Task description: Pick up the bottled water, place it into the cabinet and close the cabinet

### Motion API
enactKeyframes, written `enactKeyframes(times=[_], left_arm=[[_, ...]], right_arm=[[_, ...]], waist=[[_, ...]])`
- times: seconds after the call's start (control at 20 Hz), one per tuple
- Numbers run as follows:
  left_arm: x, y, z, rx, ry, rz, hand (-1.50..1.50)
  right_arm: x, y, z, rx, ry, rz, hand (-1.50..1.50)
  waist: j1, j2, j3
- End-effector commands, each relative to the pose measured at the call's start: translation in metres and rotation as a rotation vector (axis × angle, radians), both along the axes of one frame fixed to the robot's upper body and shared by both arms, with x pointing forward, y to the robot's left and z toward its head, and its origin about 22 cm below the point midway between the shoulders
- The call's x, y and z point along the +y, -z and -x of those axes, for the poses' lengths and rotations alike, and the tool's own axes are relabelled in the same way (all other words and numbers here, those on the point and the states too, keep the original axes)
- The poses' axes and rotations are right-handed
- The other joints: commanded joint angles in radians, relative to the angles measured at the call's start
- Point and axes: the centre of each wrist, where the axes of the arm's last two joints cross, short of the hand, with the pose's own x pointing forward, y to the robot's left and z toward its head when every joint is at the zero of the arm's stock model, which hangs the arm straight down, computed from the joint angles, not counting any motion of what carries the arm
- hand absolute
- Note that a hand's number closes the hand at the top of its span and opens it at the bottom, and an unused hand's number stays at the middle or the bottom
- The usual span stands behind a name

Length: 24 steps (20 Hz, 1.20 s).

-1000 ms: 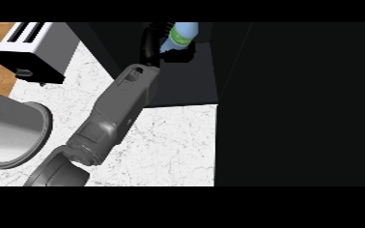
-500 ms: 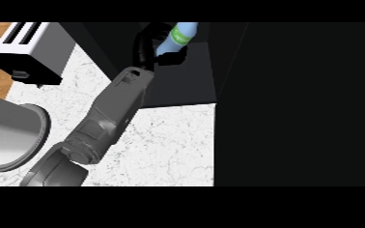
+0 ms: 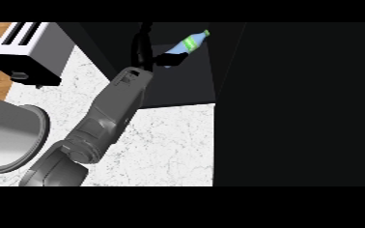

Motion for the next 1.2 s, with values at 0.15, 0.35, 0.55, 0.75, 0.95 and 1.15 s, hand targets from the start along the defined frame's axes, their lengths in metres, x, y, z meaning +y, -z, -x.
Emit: enactKeyframes(times=[0.15, 0.35, 0.55, 0.75, 0.95, 1.15], left_arm=[[0.046, 0.003, -0.004, -0.021, -0.039, -0.012, -1.5], [0.035, 0.0, -0.004, -0.092, 0.076, 0.089, -1.5], [0.035, 0.007, 0.001, -0.154, 0.146, 0.231, -1.5], [0.038, 0.003, 0.0, -0.211, 0.253, 0.291, -1.5], [0.022, 0.021, 0.013, -0.221, 0.292, 0.343, -1.5], [0.012, 0.021, 0.018, -0.218, 0.336, 0.383, -1.5]], right_arm=[[0.005, 0.002, 0.005, 0.001, -0.01, 0.004, -1.5], [-0.003, -0.002, 0.004, 0.001, 0.012, 0.011, -1.5], [-0.004, -0.002, 0.0, -0.026, 0.029, 0.007, -1.5], [-0.014, -0.004, 0.005, -0.014, 0.036, 0.025, -1.5], [0.008, -0.012, 0.013, 0.001, 0.062, 0.016, -1.5], [0.008, -0.004, 0.002, 0.009, 0.039, 0.025, -1.5]], waist=[[-0.002, 0.01, -0.005], [0.017, 0.002, -0.005], [0.037, -0.005, -0.005], [0.053, -0.013, -0.004], [0.079, -0.026, -0.004], [0.088, -0.026, -0.004]])
